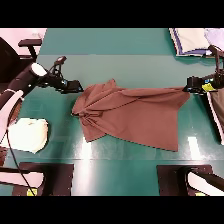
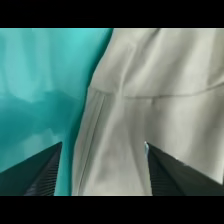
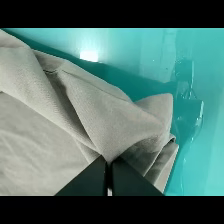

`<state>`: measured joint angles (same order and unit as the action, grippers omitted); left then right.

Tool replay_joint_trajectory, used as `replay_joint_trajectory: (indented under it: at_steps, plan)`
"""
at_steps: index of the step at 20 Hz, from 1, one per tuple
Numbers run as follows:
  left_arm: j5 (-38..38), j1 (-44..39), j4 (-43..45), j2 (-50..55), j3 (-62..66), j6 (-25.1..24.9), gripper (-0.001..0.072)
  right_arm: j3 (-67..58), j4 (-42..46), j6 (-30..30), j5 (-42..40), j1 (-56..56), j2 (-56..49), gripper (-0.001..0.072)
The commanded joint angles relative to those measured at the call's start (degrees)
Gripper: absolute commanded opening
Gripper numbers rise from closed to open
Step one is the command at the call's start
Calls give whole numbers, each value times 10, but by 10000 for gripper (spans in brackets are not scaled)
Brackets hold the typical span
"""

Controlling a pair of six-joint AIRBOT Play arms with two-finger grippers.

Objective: Fold the shirts.

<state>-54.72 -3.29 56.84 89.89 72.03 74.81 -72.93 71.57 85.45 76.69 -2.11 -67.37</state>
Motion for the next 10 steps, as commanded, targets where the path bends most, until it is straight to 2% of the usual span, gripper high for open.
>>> replay_joint_trajectory:
  at_steps: [1,5,6,8,10]
  plan:
    - [8,-2,-49,52,13,-28,611,-1,0,0,0,-1,0,16]
    - [28,-26,-48,56,15,-32,610,-1,0,0,3,-1,0,16]
    - [29,-26,-48,56,20,-27,521,-1,0,0,5,-1,0,16]
    - [26,-25,-48,55,40,-28,28,-1,0,0,4,-1,0,16]
    - [10,-25,-46,49,80,-28,26,-3,0,0,4,-1,1,16]
